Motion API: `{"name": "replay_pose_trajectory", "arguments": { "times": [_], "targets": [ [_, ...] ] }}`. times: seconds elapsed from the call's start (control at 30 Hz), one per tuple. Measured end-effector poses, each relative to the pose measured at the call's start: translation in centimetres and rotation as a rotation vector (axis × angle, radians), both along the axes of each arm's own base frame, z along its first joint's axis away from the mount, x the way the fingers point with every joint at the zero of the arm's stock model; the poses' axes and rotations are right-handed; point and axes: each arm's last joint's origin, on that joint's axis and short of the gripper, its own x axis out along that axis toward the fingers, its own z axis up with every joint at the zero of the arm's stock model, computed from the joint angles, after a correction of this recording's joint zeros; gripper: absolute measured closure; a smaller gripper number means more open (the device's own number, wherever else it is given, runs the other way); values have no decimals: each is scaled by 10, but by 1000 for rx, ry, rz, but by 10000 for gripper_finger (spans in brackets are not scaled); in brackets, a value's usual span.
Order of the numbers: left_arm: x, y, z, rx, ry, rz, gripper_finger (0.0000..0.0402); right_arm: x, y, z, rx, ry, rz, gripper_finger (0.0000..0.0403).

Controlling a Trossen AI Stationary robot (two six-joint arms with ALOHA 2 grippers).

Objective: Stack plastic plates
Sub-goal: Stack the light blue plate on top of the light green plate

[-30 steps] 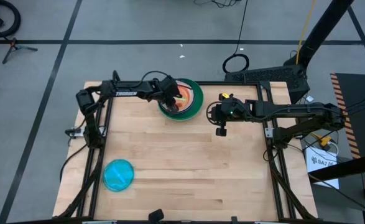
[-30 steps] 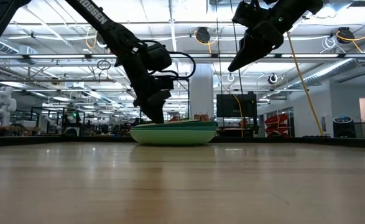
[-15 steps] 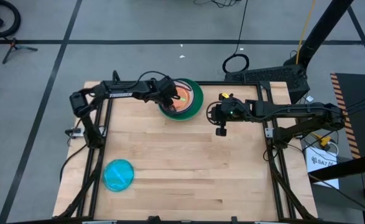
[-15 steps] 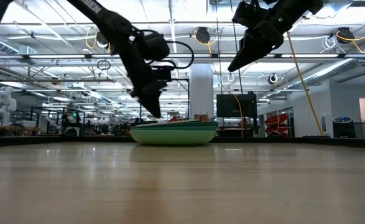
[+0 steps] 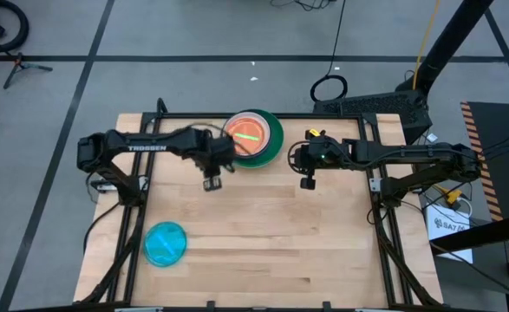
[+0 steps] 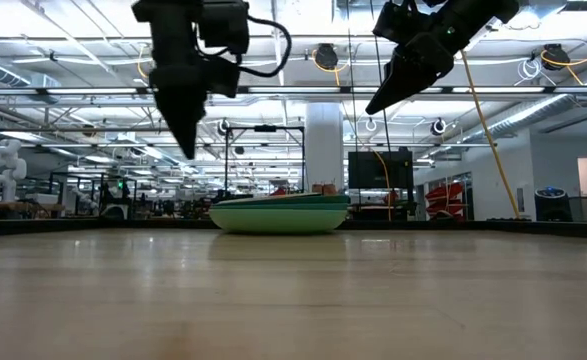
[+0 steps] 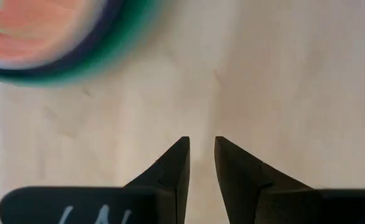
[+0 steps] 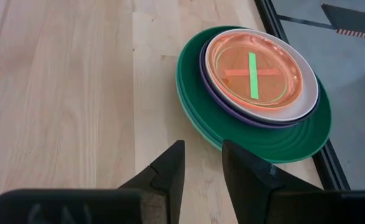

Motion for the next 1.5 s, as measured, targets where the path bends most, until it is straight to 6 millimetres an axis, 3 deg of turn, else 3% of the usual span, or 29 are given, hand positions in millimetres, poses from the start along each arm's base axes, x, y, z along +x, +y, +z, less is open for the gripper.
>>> {"name": "replay_pose_trajectory", "arguments": {
  "times": [0.2,0.5,0.73,0.83,1.13,1.5],
  "targets": [
    [-6,-47,-2,-69,131,-141,319,0,0,0,11,-4,-10,303],
    [-6,-112,-2,-72,102,-299,319,0,0,0,44,-15,-38,303],
    [-14,-151,-3,-72,84,-366,319,0,0,0,44,-15,-38,303],
    [-21,-161,-15,-65,108,-386,319,0,0,0,44,-15,-38,303],
    [-60,-167,-72,-14,281,-370,320,0,0,0,44,-15,-38,303],
    [-80,-182,-80,60,302,-449,321,0,0,0,44,-16,-38,303]
  ]
}}
